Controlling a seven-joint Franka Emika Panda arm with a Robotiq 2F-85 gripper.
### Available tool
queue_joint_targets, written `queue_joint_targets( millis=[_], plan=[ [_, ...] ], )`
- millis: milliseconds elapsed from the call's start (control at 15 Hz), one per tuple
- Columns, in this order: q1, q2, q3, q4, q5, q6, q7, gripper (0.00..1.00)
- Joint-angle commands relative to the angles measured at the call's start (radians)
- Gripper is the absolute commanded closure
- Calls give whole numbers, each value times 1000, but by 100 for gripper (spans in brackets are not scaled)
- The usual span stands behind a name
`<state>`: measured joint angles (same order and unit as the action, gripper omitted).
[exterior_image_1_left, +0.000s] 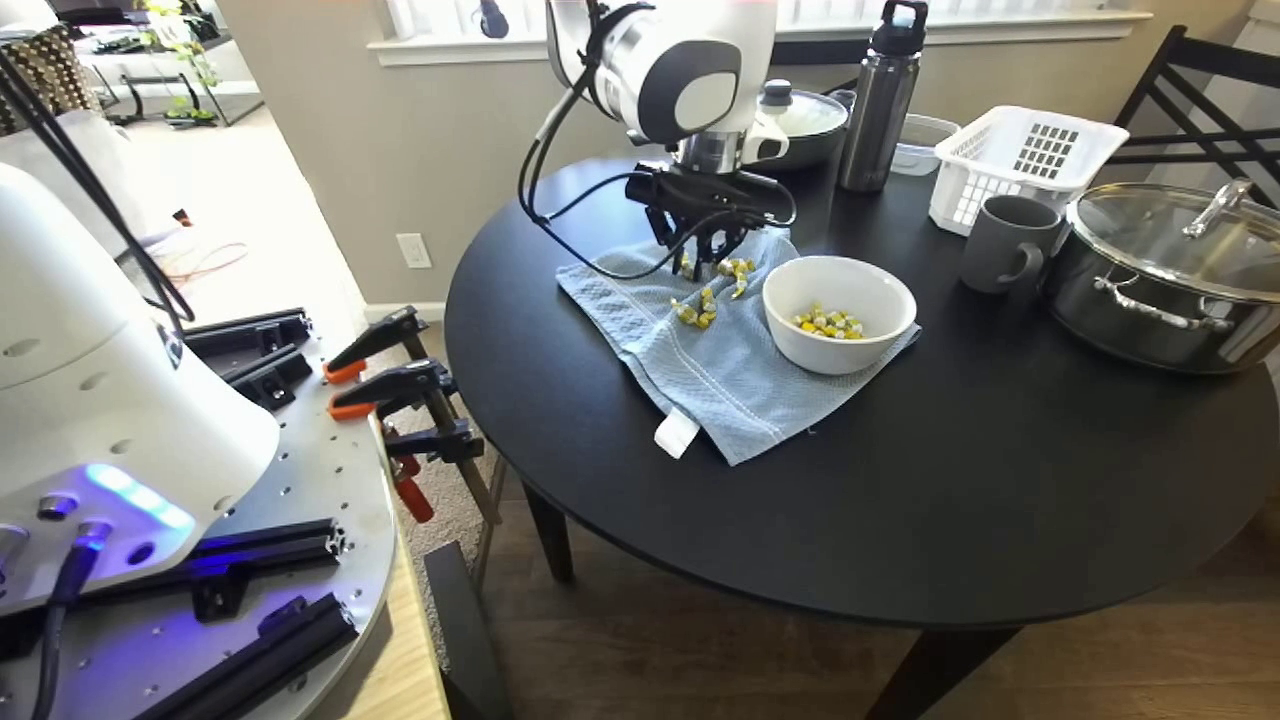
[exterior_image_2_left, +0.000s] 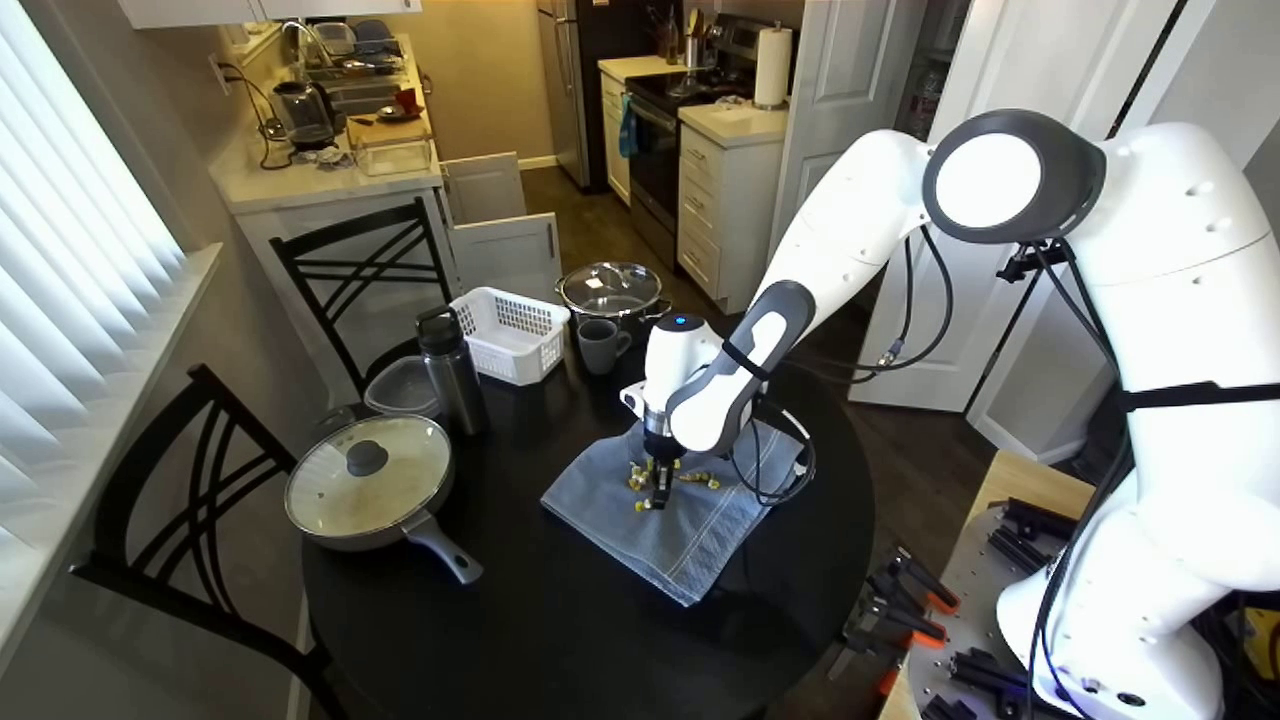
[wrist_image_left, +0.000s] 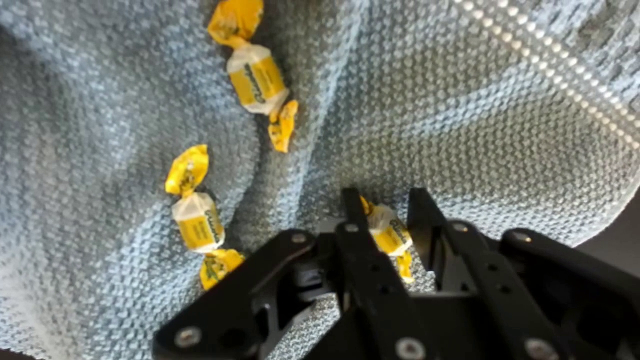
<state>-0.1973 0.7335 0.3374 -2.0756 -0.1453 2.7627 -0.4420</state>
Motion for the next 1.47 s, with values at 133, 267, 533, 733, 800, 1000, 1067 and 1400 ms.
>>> queue_joint_targets(
  millis=[133, 267, 533, 733, 800, 1000, 1067, 1400],
  plan=[
    [-14, -2, 12, 1, 37, -22, -61, 100],
    [-16, -4, 15, 1, 37, -21, -64, 100],
    [-29, -28, 29, -15, 40, -10, -84, 100],
    [-69, -101, 65, -67, 52, 22, -110, 100],
    [-94, -137, 85, -91, 63, 39, -121, 100],
    [-145, -228, 121, -133, 102, 55, -145, 100],
    [-147, -261, 114, -144, 111, 53, -141, 100],
    [-65, -391, -35, -185, 95, 32, -59, 100]
  ],
)
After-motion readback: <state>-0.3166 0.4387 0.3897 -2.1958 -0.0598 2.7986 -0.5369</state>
